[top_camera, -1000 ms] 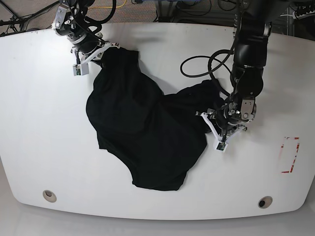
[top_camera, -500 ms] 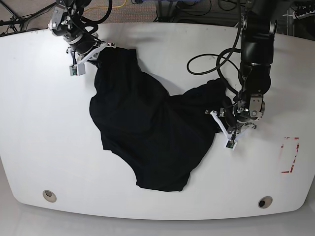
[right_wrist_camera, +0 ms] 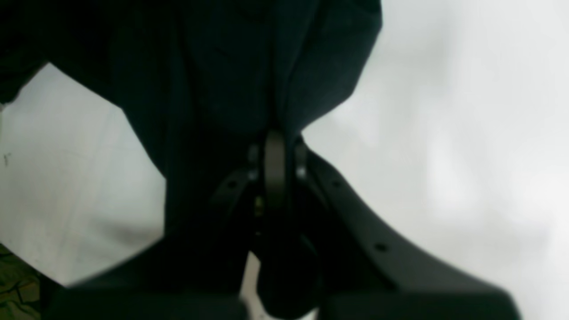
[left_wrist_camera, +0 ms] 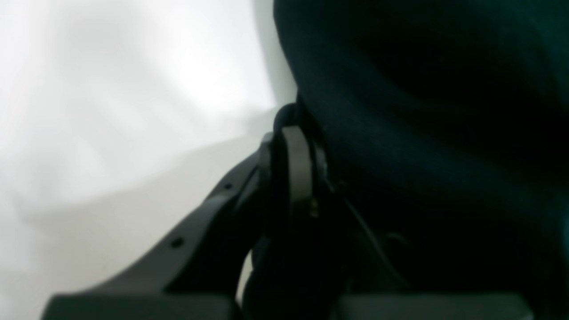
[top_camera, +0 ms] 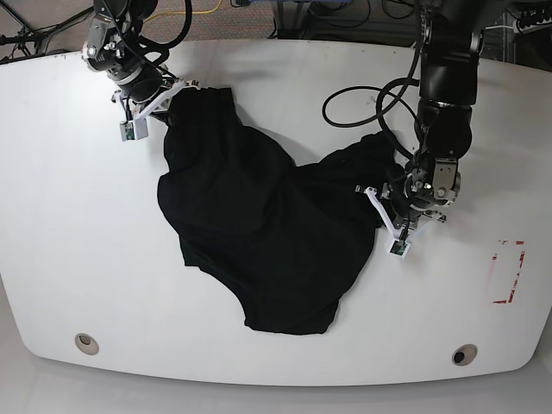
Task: Fold the T-shirt properly
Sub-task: 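Grasp the shirt edge with the left gripper, then pull the shirt taut between both grippers, spreading it apart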
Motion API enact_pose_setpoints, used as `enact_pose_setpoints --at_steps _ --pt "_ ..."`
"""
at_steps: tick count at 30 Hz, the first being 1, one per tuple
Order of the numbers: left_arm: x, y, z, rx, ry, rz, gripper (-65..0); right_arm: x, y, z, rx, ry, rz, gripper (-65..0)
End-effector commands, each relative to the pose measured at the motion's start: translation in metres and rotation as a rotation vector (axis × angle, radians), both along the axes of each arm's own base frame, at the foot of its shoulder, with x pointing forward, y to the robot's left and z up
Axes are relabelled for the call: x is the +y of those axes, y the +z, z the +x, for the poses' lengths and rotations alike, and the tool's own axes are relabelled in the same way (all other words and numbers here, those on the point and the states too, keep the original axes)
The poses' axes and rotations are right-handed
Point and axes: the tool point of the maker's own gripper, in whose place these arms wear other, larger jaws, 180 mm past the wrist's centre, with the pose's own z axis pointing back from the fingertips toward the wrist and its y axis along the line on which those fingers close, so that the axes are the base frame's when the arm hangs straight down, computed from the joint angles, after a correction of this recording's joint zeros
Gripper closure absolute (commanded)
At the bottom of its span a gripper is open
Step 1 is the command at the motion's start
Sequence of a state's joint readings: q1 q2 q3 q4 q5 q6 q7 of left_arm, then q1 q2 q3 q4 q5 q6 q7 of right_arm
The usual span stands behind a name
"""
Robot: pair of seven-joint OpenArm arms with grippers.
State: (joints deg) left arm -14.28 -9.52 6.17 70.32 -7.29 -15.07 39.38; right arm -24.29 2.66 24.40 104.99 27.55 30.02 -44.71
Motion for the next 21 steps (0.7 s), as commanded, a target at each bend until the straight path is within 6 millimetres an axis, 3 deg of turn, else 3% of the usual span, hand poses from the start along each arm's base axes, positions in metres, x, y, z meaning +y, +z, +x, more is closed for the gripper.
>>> enact_pose_setpoints --at_steps 1,16,21 --pt "0.001 0.022 0.017 -0.067 -0.005 -0.002 -0.4 -0.003 0.013 0.004 -0.046 0.001 -0.014 0.0" --pt "0.020 0.039 0.019 -0.107 -0.011 0.061 -0.3 -0.005 0.037 0.000 -0.096 0.024 -0.055 0.0" --pt "0.032 0.052 0.016 -0.110 -0.003 0.094 -0.3 -0.008 0.039 0.009 -0.110 0.024 -0.069 0.0"
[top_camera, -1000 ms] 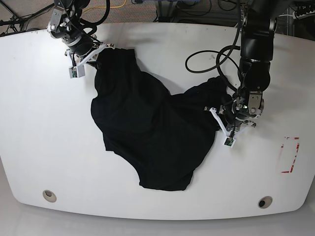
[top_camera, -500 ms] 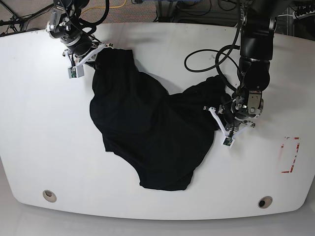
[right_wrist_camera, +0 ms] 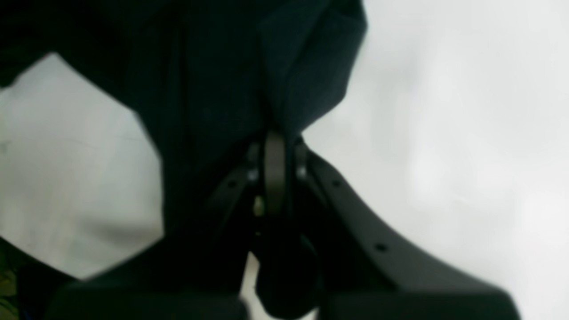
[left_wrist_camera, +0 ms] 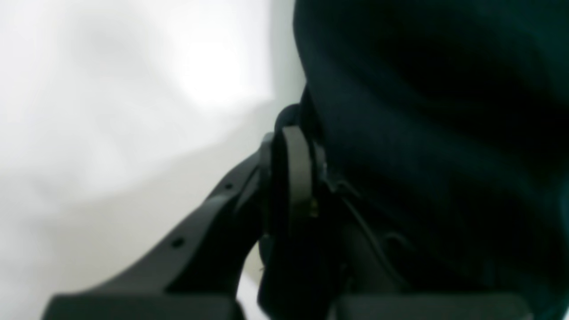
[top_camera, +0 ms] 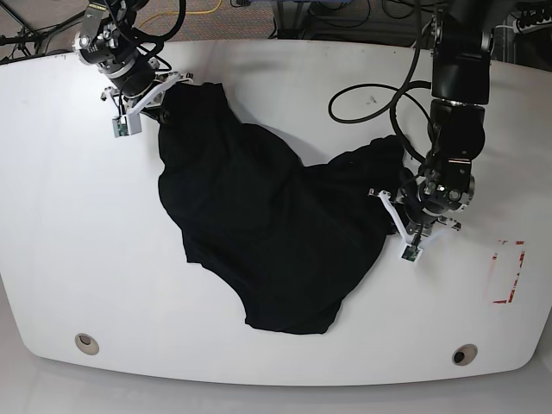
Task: Fold the T-shirt properly
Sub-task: 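Pull the shirt taut between both grippers, spreading it apart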
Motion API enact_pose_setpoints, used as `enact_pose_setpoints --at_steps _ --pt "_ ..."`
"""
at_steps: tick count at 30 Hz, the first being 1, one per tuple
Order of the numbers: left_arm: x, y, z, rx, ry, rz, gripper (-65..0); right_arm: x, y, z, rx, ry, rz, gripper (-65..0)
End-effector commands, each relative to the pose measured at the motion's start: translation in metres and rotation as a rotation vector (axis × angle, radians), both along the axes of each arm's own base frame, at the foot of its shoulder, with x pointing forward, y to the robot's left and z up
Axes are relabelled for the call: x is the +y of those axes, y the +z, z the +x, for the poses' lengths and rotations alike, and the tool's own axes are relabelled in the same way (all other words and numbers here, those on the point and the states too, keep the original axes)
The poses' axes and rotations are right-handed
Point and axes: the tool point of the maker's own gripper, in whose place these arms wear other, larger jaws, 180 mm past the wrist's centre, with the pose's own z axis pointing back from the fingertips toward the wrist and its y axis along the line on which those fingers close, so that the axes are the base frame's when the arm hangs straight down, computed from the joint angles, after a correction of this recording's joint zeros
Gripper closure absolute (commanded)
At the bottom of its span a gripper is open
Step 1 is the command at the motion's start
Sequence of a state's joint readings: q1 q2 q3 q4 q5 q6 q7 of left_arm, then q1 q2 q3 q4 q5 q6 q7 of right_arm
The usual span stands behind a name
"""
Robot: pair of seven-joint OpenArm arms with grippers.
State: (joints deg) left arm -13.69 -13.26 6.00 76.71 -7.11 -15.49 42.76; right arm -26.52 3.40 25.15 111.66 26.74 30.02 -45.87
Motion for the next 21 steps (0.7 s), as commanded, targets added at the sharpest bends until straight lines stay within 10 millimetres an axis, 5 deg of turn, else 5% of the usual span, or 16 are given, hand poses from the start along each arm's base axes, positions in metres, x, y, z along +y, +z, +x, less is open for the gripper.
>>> enact_pose_setpoints --at_steps 1,11,21 --pt "0.008 0.027 0.014 -0.071 0.006 0.017 -0.3 -0.001 0.016 0.013 -0.069 0.001 0.004 0.0" --pt "0.028 0.048 0.002 -0.097 0.035 0.035 -0.7 -0.005 0.014 0.011 -0.059 0.004 -0.009 0.0" --pt "0.012 0.068 -0.020 -0.099 -0.021 0.087 -1.1 -0.009 0.021 0.013 -0.073 0.022 -0.039 0.0"
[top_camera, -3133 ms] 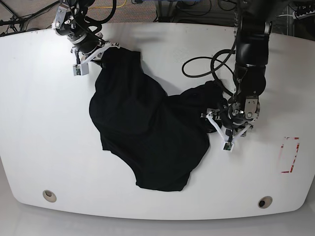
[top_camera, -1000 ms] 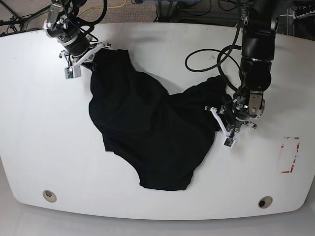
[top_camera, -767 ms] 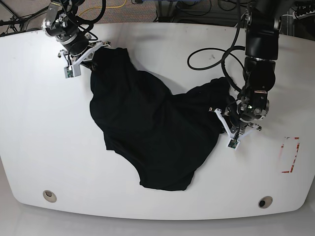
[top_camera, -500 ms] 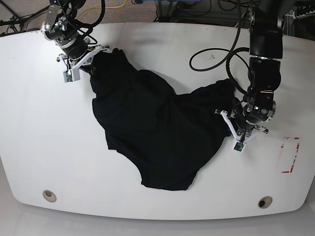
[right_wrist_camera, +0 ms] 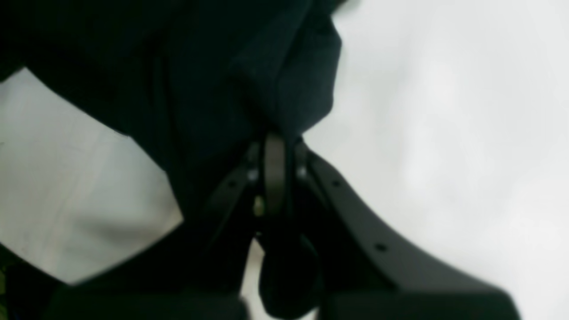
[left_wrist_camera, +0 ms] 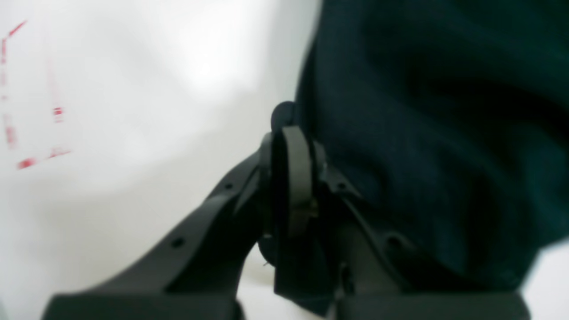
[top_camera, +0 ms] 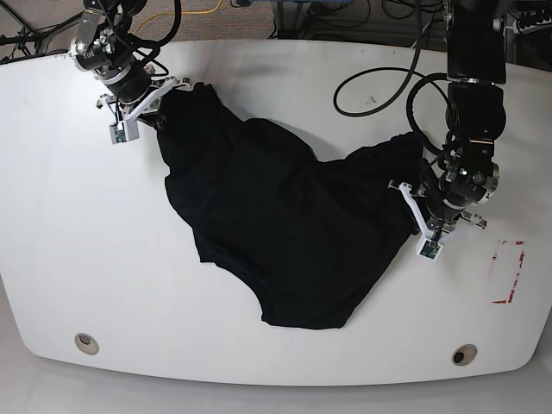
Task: Fold the T-shirt properly
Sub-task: 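Pull the shirt taut between both grippers, spreading it apart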
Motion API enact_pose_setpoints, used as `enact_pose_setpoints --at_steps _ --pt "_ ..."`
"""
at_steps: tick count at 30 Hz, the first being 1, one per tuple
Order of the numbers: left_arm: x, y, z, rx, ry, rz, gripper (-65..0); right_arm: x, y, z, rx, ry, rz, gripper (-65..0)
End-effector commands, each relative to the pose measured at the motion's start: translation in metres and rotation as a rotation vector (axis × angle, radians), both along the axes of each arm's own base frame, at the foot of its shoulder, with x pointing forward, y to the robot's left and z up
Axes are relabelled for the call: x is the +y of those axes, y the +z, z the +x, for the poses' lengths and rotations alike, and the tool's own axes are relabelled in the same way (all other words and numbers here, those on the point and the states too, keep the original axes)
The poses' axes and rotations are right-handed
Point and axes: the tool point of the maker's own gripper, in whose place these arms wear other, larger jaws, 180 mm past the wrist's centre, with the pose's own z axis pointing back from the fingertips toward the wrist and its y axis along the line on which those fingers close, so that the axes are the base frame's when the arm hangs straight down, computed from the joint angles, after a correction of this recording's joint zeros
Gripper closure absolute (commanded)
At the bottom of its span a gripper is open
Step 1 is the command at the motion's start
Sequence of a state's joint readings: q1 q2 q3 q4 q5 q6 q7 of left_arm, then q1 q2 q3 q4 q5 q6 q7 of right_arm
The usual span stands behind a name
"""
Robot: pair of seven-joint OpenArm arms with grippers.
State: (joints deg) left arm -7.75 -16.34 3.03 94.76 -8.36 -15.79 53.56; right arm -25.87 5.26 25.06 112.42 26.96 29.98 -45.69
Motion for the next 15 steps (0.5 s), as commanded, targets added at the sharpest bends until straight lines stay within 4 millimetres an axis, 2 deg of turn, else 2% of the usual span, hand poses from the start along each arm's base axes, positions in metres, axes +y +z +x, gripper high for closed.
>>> enact_pose_setpoints --at_steps 1,10,15 --pt "-0.004 0.023 0.007 -0.064 -0.017 0.005 -1.1 -0.002 0.013 0.005 -0.046 0.005 -0.011 0.0" --pt "-0.007 0.037 0.000 -0.099 0.005 -0.018 -0.6 -0.005 0.004 0.001 -0.020 -0.019 0.002 0.0" --pt "-0.003 0.042 -0.004 -0.116 0.033 -0.033 -0.7 -0.005 0.004 0.001 -0.020 -0.023 0.005 0.0"
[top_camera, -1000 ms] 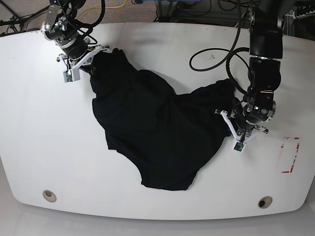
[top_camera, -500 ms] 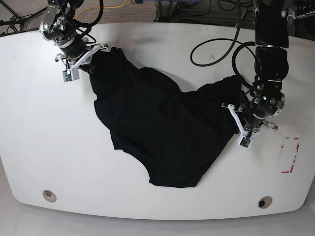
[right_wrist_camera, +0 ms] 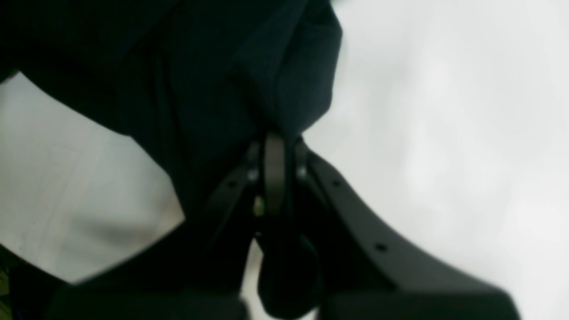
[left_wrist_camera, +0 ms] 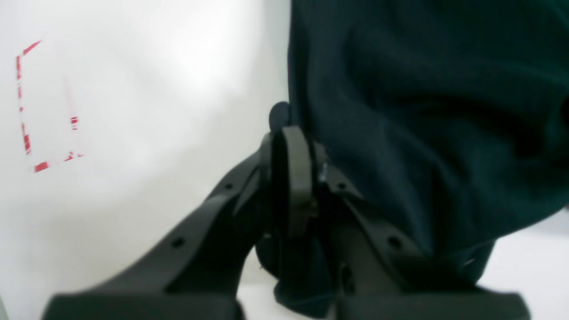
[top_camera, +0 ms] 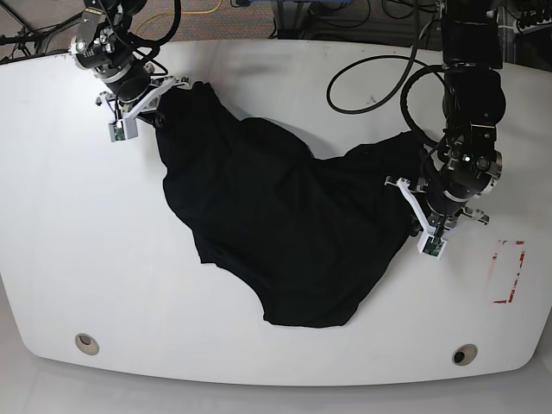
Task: Fold the T-shirt properly
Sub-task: 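Pull the shirt taut between both grippers, spreading it apart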
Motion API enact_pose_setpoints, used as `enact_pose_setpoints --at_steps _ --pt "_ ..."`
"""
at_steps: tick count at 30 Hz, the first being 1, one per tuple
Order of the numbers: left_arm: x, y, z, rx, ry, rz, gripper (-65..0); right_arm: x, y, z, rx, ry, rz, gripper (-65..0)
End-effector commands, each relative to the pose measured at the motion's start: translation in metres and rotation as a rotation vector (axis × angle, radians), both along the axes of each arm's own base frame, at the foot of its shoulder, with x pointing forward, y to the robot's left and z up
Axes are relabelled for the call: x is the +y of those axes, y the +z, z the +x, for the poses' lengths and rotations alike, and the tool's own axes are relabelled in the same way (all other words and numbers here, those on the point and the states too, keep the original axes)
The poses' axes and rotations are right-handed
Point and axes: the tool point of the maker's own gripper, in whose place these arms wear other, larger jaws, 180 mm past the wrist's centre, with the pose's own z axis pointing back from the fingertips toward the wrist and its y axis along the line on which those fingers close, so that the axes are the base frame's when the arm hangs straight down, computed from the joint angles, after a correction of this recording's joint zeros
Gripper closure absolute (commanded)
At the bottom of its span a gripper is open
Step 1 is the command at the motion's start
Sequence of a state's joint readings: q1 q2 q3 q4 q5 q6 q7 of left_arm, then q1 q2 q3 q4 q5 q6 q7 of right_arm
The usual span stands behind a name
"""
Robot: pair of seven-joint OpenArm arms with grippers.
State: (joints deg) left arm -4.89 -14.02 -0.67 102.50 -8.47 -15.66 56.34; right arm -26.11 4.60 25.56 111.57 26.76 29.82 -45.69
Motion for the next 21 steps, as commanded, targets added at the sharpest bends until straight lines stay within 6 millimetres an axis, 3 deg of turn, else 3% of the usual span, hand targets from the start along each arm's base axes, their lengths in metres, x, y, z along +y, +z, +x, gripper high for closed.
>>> enact_pose_setpoints --at_steps 1,3,11,13,21 --pt "0.004 0.020 0.005 -0.064 0.012 -0.002 -0.8 -0.004 0.010 0.005 -0.040 -0.005 -0.004 0.0" --pt "0.018 0.020 -0.005 -0.056 0.044 0.023 -2.4 -0.007 0.011 0.004 -0.039 -0.004 -0.020 0.0" --pt "0.037 0.026 -0.021 -0.066 0.073 0.063 -11.1 -0.012 0.014 0.005 -0.049 -0.014 -0.031 0.0" --pt "0.049 0.020 -0.033 -0.036 0.073 0.086 -11.1 -0.012 0.016 0.010 -0.059 -0.013 -0.030 0.0" --pt "0.052 0.031 -0.042 -0.048 -0.003 0.161 -1.9 -0.015 0.025 0.020 -0.091 -0.010 -0.042 0.0"
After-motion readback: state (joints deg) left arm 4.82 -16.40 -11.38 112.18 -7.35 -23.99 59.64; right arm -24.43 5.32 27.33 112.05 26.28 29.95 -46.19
